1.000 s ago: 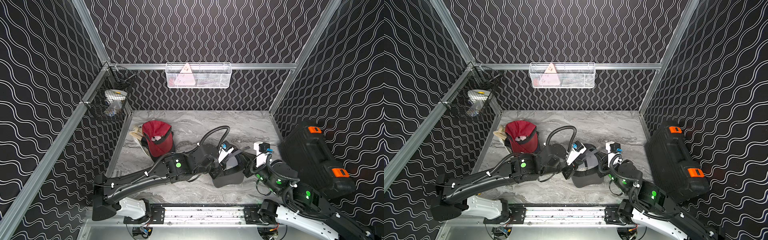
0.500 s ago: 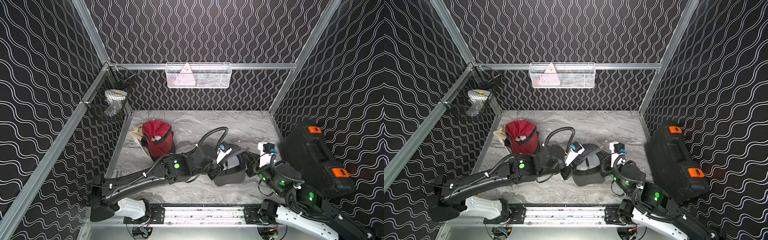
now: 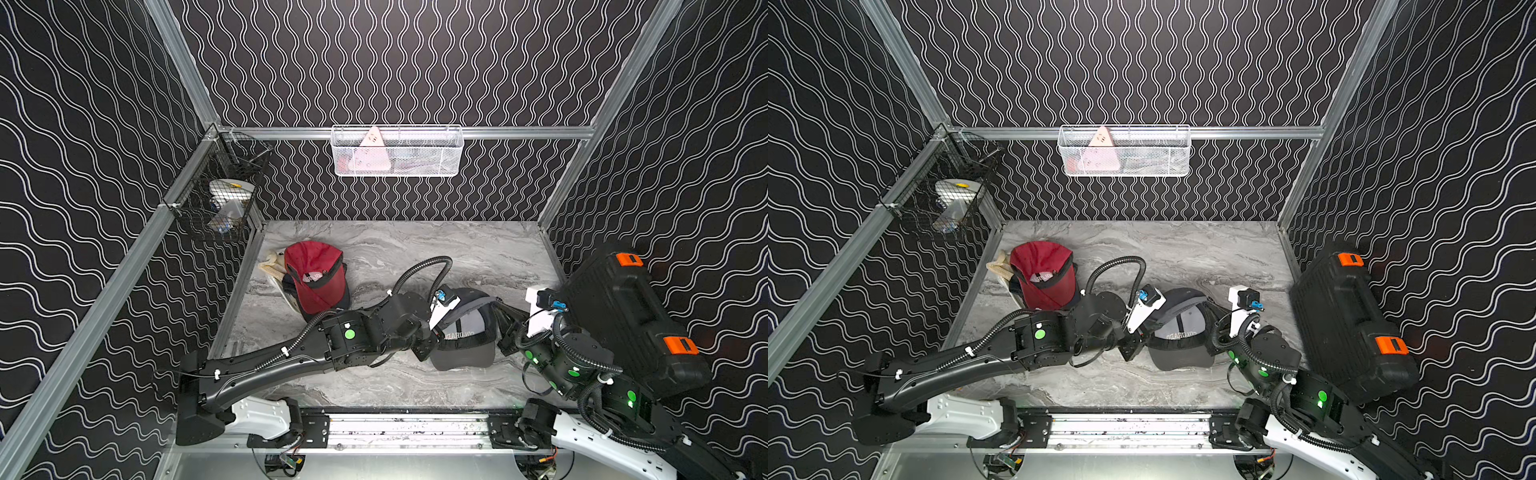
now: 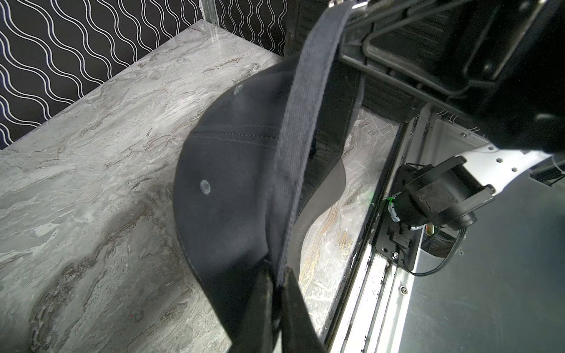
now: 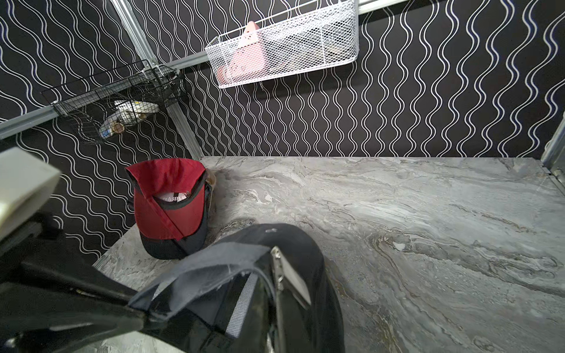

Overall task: Open the adjustable buckle of the baseball cap
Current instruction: Pull the adjustable strap on the baseball cap.

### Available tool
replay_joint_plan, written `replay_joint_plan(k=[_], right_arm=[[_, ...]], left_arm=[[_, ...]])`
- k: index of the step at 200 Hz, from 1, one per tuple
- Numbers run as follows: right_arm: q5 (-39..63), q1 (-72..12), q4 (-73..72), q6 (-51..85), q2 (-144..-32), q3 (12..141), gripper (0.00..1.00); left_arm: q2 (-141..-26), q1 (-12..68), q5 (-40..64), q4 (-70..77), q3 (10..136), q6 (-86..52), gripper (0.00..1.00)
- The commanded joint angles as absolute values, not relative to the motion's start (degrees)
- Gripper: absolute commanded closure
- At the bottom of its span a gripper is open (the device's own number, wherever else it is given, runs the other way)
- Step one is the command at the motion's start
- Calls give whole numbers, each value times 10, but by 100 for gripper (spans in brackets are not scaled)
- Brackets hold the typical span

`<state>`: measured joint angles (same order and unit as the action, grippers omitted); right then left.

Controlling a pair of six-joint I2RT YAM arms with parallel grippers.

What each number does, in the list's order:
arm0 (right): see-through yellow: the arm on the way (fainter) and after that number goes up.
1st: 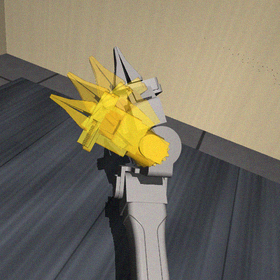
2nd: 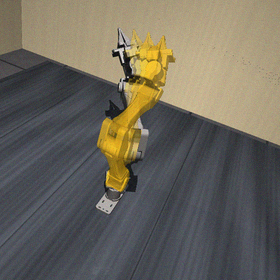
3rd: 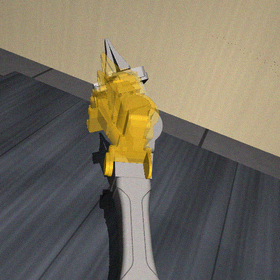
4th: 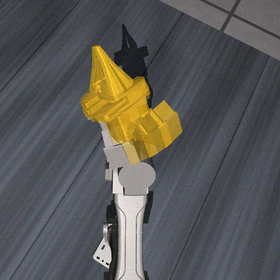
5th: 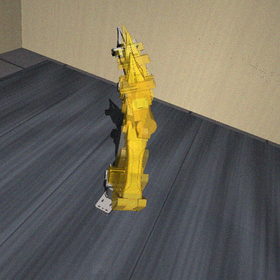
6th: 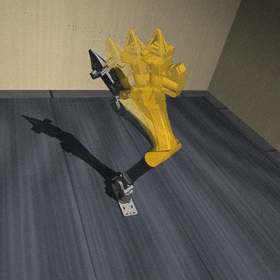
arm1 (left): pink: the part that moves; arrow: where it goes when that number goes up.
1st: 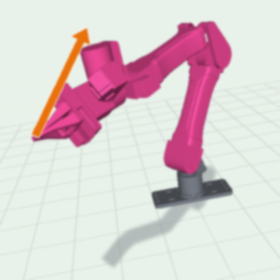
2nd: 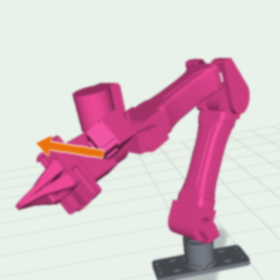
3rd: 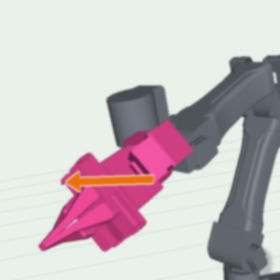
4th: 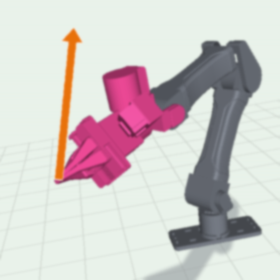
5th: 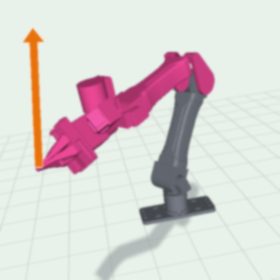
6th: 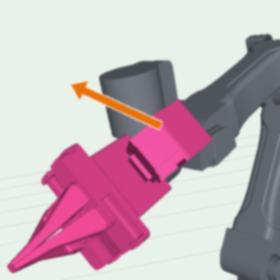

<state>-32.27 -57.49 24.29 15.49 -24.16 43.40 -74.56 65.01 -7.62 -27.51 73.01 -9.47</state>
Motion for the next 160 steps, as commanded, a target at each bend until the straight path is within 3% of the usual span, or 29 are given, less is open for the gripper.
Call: replay_joint_plan(k=[1, 113, 160], right_arm=[[-354, -575, 236, 168, -236, 434, 96], [-269, -575, 236, 170, -270, 410, 96], [-279, -575, 241, 175, -281, 402, 88]], left_arm=[[-738, 650, -87, -281, 722, -103, 100], [-734, 633, -77, -187, 694, -126, 100], [-733, 604, -57, -153, 679, -137, 100]])
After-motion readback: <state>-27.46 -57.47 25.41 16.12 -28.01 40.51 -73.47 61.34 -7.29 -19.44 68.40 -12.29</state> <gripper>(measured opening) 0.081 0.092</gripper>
